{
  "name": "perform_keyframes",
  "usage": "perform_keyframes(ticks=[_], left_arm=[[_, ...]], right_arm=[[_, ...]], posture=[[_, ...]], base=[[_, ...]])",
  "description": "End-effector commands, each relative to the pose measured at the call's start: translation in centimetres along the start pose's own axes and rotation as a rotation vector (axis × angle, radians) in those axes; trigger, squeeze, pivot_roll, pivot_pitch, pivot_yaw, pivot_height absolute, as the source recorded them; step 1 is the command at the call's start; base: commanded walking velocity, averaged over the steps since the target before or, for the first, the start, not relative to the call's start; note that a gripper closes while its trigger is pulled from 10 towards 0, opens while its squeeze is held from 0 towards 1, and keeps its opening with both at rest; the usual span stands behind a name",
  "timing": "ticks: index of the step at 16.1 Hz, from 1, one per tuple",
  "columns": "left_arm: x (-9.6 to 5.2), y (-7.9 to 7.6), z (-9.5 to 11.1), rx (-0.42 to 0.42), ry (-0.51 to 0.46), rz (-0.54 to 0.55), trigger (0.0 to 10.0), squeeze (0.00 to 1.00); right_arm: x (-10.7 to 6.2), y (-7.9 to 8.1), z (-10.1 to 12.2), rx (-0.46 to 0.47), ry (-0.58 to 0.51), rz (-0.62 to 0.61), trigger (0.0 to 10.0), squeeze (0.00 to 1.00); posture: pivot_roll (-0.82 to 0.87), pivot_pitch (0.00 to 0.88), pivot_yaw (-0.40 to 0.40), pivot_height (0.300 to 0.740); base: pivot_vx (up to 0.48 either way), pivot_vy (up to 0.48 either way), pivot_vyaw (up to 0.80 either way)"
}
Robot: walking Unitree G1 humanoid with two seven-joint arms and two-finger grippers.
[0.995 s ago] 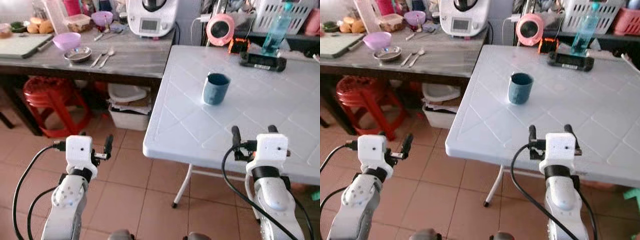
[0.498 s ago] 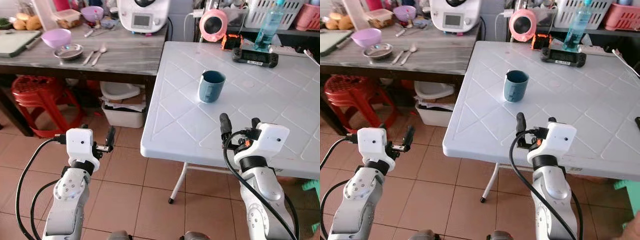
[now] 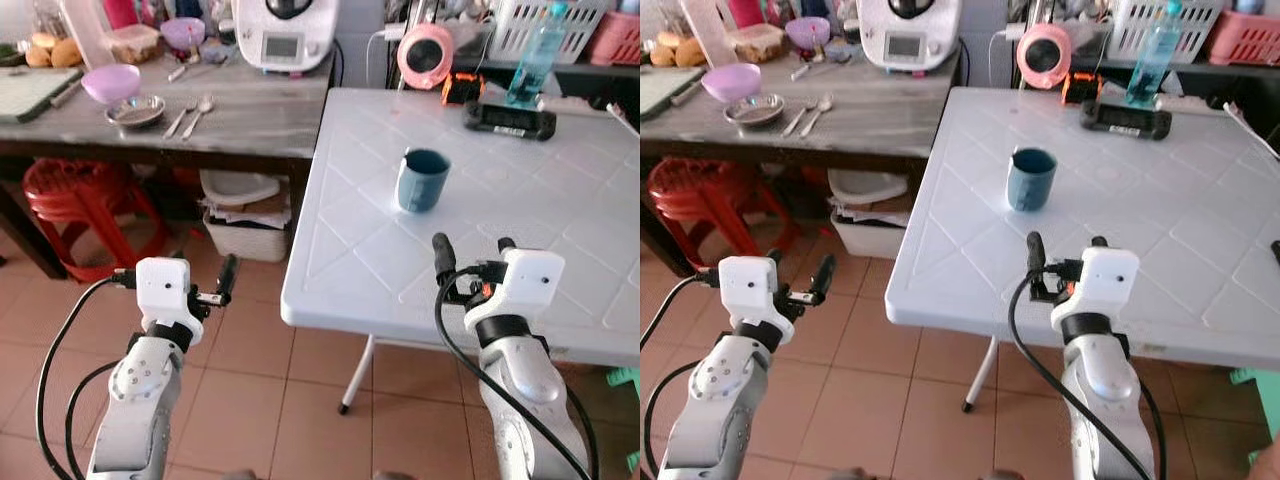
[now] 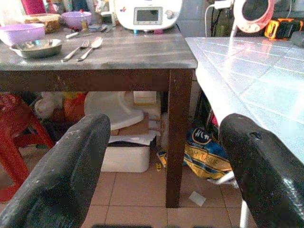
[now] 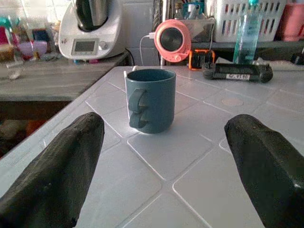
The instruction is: Setting the table
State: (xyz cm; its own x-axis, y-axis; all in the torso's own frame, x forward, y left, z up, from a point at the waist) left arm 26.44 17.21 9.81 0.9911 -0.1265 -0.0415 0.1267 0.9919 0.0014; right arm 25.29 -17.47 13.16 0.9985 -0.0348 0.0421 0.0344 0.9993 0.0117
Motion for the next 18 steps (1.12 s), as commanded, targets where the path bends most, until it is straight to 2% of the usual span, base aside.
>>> perform_keyframes(ticks=[1, 4, 10, 18], left_arm=[[0.0, 0.0, 0.3, -0.001, -0.009, -0.003, 10.0, 0.00], [0.0, 0.0, 0.2, 0.000, -0.007, -0.005, 10.0, 0.00], [0.0, 0.1, 0.2, 0.008, -0.005, 0.000, 10.0, 0.00], [-0.1, 0.1, 0.2, 0.004, -0.004, 0.006, 10.0, 0.00]], right_arm=[[0.0, 0.1, -0.2, -0.005, 0.010, 0.011, 10.0, 0.00], [0.0, -0.5, -0.3, 0.013, 0.012, -0.016, 10.0, 0.00], [-0.1, -0.4, -0.9, -0.016, 0.043, -0.003, 10.0, 0.00], [-0.5, -0.1, -1.6, -0.040, 0.069, 0.016, 10.0, 0.00]], posture=[[-0.06, 0.000, 0.023, 0.740], [-0.06, 0.000, 0.021, 0.740], [-0.05, 0.000, 0.021, 0.740], [-0.05, 0.000, 0.018, 0.740]], base=[[0.375, 0.000, 0.00], [0.375, 0.000, 0.00], [0.351, 0.000, 0.00], [0.000, 0.000, 0.00]])
Point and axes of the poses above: a point about 5 cm out from each wrist's last joint towards the gripper, its own x axis pointing out of the wrist towards the gripper, its own z axis along the axis of the wrist's last joint, y = z × x, the point moved 2 cm from there along x, pointing out of the wrist towards the gripper
